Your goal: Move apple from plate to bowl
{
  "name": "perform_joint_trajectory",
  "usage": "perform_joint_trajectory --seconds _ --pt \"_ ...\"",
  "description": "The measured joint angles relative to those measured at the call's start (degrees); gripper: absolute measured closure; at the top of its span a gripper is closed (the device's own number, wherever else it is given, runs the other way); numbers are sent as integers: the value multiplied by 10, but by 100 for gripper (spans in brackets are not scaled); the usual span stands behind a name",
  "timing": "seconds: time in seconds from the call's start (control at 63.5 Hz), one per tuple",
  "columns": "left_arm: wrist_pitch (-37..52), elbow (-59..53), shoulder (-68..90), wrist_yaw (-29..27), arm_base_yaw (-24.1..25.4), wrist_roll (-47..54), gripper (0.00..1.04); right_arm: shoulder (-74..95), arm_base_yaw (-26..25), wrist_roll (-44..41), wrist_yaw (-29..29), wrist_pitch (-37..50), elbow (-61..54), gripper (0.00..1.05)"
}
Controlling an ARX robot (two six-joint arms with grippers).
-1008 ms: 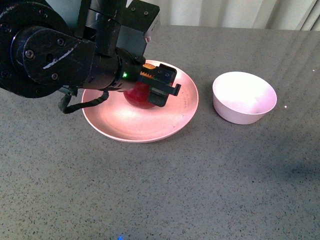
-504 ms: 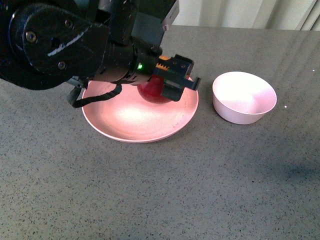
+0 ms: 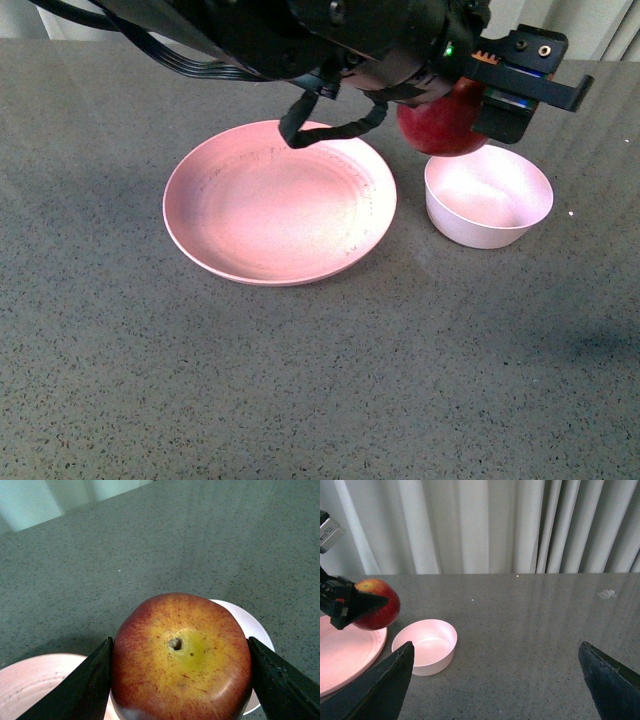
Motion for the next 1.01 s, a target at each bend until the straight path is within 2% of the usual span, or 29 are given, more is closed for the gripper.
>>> perform_joint_trajectory --seconds 0.409,0.882,1.008 --pt "-7 38 49 5 -30 -13 37 0 0 0 0 0 0 9" --pt "-18 78 86 11 -24 -16 37 0 0 0 0 0 0 9" --pt "-18 78 98 13 -24 -19 19 0 0 0 0 0 0 9"
